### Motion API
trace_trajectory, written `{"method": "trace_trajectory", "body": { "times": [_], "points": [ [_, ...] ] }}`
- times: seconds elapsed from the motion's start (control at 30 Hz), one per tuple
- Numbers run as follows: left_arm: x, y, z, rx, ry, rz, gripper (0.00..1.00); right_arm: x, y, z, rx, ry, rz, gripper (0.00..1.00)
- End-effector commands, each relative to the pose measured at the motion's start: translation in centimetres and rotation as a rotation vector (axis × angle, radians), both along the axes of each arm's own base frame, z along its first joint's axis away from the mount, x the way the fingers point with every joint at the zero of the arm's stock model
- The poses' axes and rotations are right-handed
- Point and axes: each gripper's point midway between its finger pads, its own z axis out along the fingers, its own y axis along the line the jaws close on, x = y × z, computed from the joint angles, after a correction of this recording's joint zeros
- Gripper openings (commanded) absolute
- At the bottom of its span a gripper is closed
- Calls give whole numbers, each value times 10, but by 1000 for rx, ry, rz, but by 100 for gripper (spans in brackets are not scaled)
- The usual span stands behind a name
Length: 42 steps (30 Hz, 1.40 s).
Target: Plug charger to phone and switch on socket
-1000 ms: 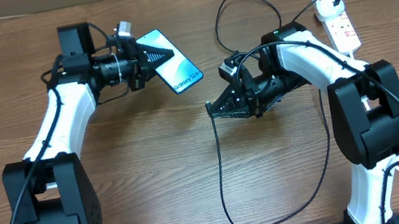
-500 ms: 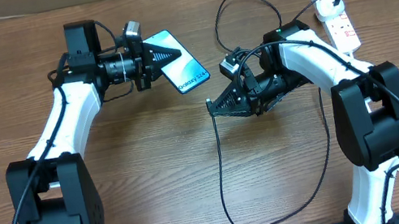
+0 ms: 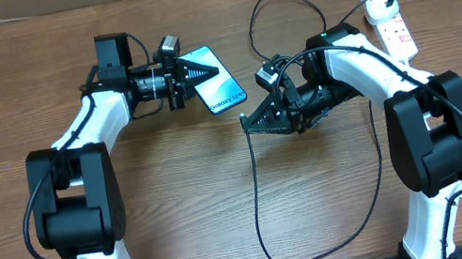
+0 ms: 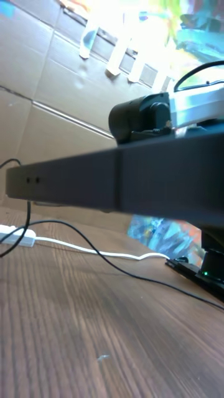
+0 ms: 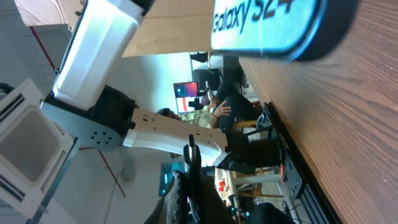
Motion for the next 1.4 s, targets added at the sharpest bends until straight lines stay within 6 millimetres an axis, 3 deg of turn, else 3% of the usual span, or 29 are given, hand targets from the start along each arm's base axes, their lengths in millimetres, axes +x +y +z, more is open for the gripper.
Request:
{"method": "trace_trajectory", "body": {
  "times": [0.0, 0.27, 0.5, 0.8, 1.37],
  "points": [
    [-4, 5, 26, -88, -27, -61, 4, 7, -2, 23, 58, -76, -39, 4],
    [-16, -13, 33, -112, 38, -128, 4, 7, -2, 23, 58, -76, -38, 4],
    [-11, -14, 27, -87, 68, -97, 4, 7, -2, 23, 58, -75, -38, 4],
    [-8, -15, 2, -88, 133, -101, 4, 7, -2, 23, 52, -49, -38, 4],
    [-12, -30, 16, -110, 87, -164, 4, 7, -2, 23, 35, 12, -38, 4]
  ]
}}
